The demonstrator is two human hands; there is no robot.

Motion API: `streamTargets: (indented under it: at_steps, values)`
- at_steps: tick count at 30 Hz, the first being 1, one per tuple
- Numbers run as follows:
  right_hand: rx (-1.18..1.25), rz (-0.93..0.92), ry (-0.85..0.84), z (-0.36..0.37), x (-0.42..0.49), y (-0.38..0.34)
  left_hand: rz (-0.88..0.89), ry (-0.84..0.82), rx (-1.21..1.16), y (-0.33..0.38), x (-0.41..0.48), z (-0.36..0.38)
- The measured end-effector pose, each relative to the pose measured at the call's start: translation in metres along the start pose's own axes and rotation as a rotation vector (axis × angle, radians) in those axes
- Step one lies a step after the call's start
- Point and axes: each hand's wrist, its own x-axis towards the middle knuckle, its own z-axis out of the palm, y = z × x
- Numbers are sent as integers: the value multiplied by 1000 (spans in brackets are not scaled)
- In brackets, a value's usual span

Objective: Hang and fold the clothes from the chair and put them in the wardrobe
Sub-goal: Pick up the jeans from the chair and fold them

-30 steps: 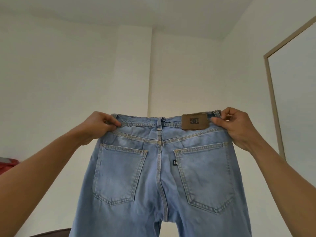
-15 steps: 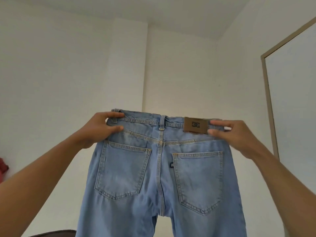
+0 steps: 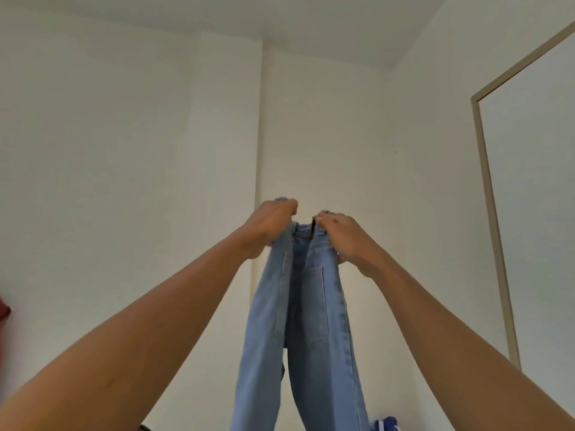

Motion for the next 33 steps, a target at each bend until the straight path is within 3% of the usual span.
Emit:
streamTargets:
  at_steps: [6,12,14,16,18,19,21,23,25,28,33]
  values:
    - [124,13,-19,0,0,-26,157,-196,-155,21,-3,15]
    - [151,-17,228,-2,-3,-23,201,-278,-272,18,-5,11]
    - [196,-17,307,-5,-2,-16,266,-165,-313,12,-6,8]
    - [260,-58,351,-12,-2,-12,355,110,-302,0,-8,1]
    - [401,-115,346,-18,-5,-14,313,274,-276,-19,-9,-10]
    - [452,-144,340,-21,-5,-16,231,220,-309,-29,-10,-13]
    - [488,-181,347,-23,-6,-20,41,-37,-406,-48,-12,-15]
    - [509,-193,354,-24,-5,-22,-42,-228,-488,-59,-13,-15]
    - [502,-184,349,-27,-3,-20,17,-213,-527,-62,-13,-16]
    - [394,-140,336,-33,-1,-14,135,-12,-507,-58,-20,-19]
    - [344,-28,397,-37,4,-4,394,-35,-449,-52,-33,-23]
